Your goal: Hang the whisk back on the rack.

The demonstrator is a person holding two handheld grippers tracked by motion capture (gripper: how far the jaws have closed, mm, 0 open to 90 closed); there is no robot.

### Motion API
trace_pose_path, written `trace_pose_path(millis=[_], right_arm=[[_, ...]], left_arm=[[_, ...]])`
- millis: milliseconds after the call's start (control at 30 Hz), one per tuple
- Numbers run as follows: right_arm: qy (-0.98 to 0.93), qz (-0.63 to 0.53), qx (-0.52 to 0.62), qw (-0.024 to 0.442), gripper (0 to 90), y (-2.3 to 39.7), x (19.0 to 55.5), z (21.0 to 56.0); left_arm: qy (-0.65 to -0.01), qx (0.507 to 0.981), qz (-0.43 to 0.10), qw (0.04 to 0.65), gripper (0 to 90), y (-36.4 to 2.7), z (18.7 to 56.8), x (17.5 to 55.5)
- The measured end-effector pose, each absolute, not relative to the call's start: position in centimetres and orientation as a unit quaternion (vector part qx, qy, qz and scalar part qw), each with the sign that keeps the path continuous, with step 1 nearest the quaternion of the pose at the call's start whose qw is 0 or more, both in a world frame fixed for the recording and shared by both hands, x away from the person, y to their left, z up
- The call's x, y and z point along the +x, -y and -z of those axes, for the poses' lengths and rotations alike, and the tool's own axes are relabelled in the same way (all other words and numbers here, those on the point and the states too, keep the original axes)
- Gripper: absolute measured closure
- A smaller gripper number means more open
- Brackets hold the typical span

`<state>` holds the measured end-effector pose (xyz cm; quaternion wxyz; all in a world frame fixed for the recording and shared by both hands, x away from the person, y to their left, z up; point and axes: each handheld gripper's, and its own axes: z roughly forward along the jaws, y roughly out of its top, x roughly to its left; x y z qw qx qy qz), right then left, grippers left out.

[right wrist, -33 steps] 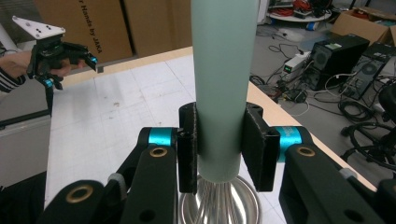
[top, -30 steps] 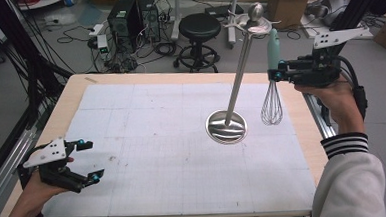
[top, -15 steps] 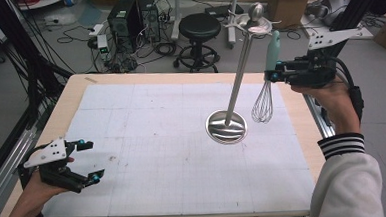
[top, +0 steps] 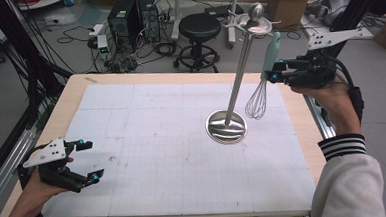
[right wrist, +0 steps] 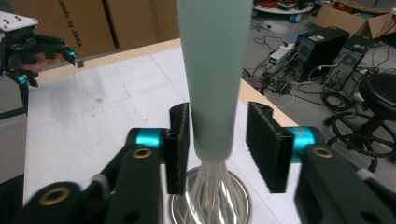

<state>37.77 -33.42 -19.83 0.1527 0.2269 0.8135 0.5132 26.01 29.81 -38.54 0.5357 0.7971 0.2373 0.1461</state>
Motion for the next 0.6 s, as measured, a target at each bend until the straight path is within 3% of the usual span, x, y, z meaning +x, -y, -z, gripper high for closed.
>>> trace_pose_path(millis=[233,600], right_arm=[[-0.811,-0.512,0.233,0.159,44.3,33.9,36.5,19.5],[-0.792,-0.522,0.268,0.168,12.5,35.1,33.6,20.8]], left_arm=[[-0.241,0.794,-0.15,0.537,1.7,-30.2,38.5,25.9],[-0.246,0.791,-0.154,0.538,1.7,-30.4,38.4,25.8]])
